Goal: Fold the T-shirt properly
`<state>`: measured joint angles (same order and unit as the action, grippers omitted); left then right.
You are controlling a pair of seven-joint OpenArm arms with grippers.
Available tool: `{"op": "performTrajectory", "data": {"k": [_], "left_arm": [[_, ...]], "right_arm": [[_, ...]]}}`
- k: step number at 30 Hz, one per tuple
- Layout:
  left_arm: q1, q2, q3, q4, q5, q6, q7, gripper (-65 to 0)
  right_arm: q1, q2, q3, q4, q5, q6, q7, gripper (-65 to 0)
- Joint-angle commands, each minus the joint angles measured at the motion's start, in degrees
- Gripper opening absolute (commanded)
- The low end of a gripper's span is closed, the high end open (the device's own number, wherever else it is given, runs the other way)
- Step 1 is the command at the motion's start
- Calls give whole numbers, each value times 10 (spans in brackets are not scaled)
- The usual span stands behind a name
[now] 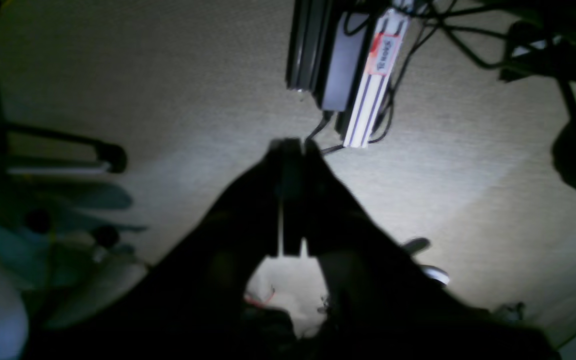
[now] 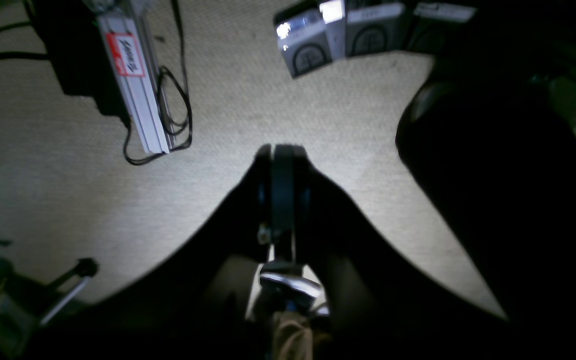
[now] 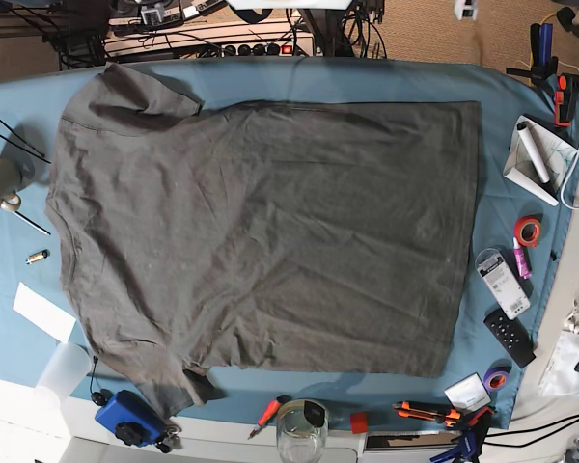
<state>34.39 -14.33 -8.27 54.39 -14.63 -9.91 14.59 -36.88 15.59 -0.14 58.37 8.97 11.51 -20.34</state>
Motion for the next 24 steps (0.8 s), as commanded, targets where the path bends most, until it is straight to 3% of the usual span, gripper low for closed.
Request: {"op": "performTrajectory", "data": {"k": [1,9,13,18,24], "left_arm": [[26,-8,-2,33,-2,-2,-4,-650],[169,-14,-2,260,-2,-2,4,-650],[222,-14,-7,374,-2,-2,45,-650],[278,-14,-43,513,-2,-2,56,-650],[314,-14,-117,654,-2,-3,56,-650]], "right_arm": [[-24,9,2,27,2,0,3,-650],[-158,14,2,238,2,0,-1,-650],[-207,12,16,346,-24,-7,-23,-650],[-255,11,73,481,-30,-7,-37,-650],[-276,11,159,612,10,-7,-50,-650]]}}
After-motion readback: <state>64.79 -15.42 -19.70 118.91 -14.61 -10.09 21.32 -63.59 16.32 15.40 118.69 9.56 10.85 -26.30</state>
